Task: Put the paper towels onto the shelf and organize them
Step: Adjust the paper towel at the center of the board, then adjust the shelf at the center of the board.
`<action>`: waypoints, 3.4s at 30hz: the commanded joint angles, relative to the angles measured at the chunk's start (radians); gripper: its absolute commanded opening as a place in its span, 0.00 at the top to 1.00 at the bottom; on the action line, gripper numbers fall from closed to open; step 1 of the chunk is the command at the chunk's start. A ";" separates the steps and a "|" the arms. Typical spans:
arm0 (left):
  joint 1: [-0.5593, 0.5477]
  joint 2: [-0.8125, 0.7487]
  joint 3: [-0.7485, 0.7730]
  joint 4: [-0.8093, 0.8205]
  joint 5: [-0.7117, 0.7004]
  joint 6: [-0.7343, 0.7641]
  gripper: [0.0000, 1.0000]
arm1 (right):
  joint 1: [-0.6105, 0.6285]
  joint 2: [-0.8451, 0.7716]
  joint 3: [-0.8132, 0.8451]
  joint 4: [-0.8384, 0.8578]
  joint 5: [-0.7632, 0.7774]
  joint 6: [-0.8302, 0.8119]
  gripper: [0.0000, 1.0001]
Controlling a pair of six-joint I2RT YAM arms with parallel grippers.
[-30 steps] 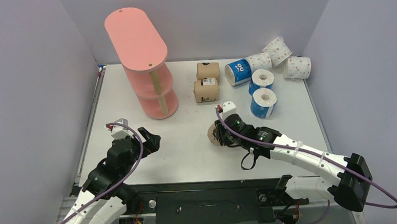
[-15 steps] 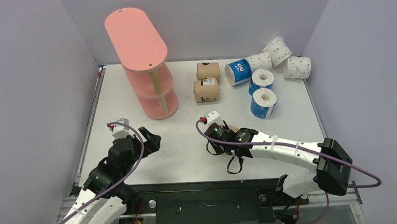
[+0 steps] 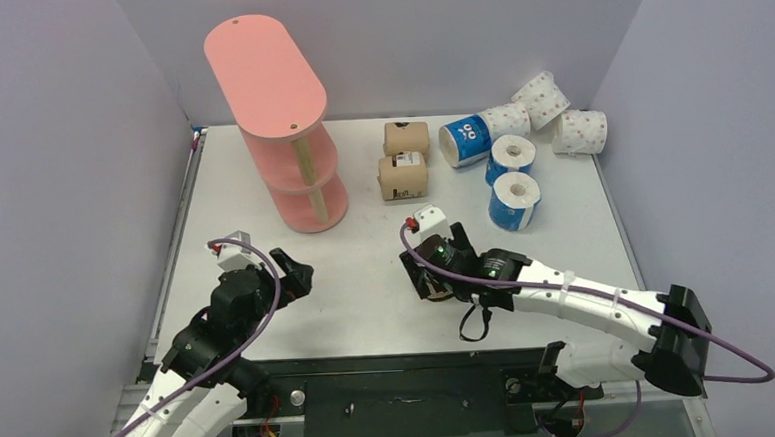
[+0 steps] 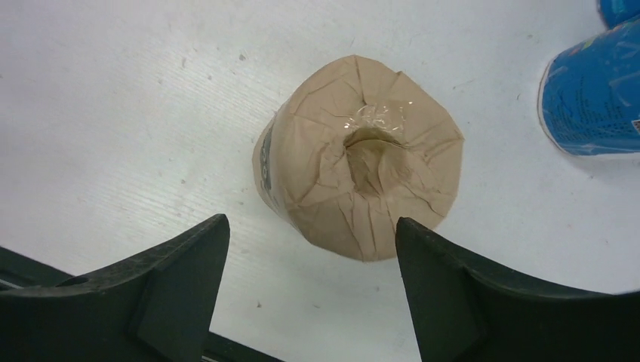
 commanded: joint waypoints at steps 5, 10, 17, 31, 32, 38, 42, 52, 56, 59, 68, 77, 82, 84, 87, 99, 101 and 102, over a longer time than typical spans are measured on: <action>-0.003 0.001 0.076 -0.006 -0.052 0.014 0.04 | -0.082 -0.248 -0.008 0.061 0.009 0.091 0.24; -0.002 0.016 0.072 0.016 -0.036 0.008 0.04 | -0.159 -0.299 -0.130 0.242 -0.108 0.123 0.49; -0.003 0.018 0.050 0.035 -0.004 -0.019 0.04 | -0.280 -0.278 -0.260 0.600 -0.448 0.274 0.63; -0.002 0.021 0.013 0.071 0.019 -0.037 0.04 | -0.480 -0.097 -0.418 1.056 -0.857 0.568 0.67; -0.002 0.021 0.010 0.071 0.020 -0.039 0.04 | -0.478 -0.091 -0.424 1.059 -0.858 0.569 0.67; -0.003 0.027 -0.003 0.081 0.025 -0.041 0.04 | -0.463 -0.025 -0.489 1.056 -0.845 0.563 0.68; -0.002 0.026 -0.014 0.087 0.029 -0.045 0.04 | -0.438 0.013 -0.496 1.012 -0.811 0.532 0.69; -0.003 0.013 -0.016 0.075 0.024 -0.046 0.04 | -0.394 0.018 -0.447 0.914 -0.738 0.495 0.66; -0.003 0.004 -0.001 0.060 0.011 -0.039 0.04 | -0.381 -0.101 -0.353 0.768 -0.729 0.444 0.56; -0.003 0.002 0.007 0.058 0.005 -0.031 0.04 | -0.387 -0.183 -0.246 0.619 -0.720 0.387 0.47; -0.003 0.010 0.054 0.040 -0.049 0.005 0.04 | -0.406 -0.317 -0.087 0.229 -0.368 0.237 0.36; -0.002 0.108 0.154 0.037 -0.179 0.018 0.04 | -0.418 -0.300 -0.179 0.172 -0.257 0.227 0.31; 0.023 0.174 0.218 0.031 -0.255 -0.026 0.04 | -0.442 -0.242 -0.193 0.200 -0.273 0.225 0.30; 0.064 0.196 0.227 0.056 -0.251 -0.040 0.04 | -0.454 -0.225 -0.199 0.214 -0.288 0.224 0.30; 0.174 0.227 0.223 0.097 -0.140 -0.068 0.04 | -0.470 -0.213 -0.204 0.232 -0.316 0.225 0.30; 0.688 0.463 0.098 0.590 0.563 -0.348 0.04 | -0.484 -0.299 -0.221 0.240 -0.351 0.232 0.30; 0.699 0.491 0.112 0.661 0.579 -0.353 0.06 | -0.484 -0.325 -0.223 0.233 -0.360 0.235 0.30; 0.703 0.514 0.124 0.685 0.589 -0.353 0.07 | -0.484 -0.341 -0.224 0.230 -0.367 0.235 0.30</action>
